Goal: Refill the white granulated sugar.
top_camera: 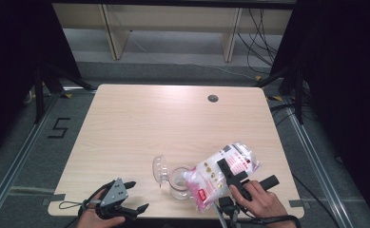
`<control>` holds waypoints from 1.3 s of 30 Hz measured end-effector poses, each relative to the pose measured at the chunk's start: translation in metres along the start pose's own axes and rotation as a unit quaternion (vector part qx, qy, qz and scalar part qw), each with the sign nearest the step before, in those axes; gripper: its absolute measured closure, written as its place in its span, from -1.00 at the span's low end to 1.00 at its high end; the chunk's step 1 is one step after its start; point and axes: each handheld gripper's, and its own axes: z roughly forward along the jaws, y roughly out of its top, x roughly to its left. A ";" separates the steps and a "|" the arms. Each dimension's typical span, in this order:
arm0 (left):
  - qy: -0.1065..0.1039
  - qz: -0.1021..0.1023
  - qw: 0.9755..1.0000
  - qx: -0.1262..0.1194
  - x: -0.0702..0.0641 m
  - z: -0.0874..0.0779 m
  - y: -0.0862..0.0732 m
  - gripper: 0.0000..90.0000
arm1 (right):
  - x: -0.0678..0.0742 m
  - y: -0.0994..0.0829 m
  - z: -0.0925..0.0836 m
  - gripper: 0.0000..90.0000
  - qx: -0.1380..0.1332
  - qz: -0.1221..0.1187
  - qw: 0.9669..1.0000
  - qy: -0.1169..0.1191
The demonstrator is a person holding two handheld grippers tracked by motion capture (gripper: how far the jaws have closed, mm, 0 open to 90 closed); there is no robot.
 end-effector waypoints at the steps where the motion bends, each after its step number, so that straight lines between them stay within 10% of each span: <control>1: 0.002 0.000 1.000 0.002 0.000 -0.001 0.000 -0.65 | -0.002 0.000 0.001 0.15 -0.005 -0.008 1.000 -0.001; 39: -0.002 0.004 1.000 0.006 0.000 -0.001 0.000 -0.65 | 0.000 0.000 0.000 0.17 -0.007 0.003 1.000 0.006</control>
